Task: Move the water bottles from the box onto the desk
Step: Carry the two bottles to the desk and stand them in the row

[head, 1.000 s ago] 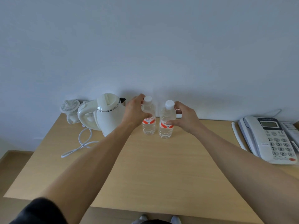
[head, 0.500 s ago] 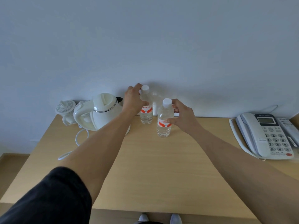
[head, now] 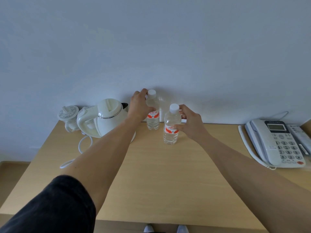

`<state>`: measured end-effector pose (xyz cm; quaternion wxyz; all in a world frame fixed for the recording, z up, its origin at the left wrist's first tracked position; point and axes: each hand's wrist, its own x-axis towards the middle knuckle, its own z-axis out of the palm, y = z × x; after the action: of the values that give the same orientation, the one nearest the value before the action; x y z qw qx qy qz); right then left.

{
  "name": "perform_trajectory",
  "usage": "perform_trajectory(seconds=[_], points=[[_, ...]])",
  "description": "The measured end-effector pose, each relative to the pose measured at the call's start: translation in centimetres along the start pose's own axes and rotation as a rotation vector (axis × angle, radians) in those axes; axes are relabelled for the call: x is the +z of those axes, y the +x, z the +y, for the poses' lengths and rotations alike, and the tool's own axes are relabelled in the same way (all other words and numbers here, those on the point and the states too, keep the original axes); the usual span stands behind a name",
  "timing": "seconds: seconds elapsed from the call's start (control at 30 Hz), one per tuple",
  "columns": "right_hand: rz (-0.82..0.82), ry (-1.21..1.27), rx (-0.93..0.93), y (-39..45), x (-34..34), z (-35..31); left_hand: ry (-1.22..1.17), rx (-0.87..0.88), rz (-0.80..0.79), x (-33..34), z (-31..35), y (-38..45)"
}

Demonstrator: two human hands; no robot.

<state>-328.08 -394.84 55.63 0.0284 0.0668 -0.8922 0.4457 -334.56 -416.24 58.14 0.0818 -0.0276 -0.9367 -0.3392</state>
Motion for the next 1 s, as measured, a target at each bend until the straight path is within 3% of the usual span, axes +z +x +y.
perform_trajectory(seconds=[0.4, 1.0], points=[[0.112, -0.119, 0.030, 4.0, 1.3, -0.9, 0.098, -0.069, -0.025, -1.1, 0.0, -0.2], [0.202, -0.134, -0.013, 5.6, 2.6, -1.2, -0.013, -0.082, -0.073, -1.1, -0.9, 0.4]])
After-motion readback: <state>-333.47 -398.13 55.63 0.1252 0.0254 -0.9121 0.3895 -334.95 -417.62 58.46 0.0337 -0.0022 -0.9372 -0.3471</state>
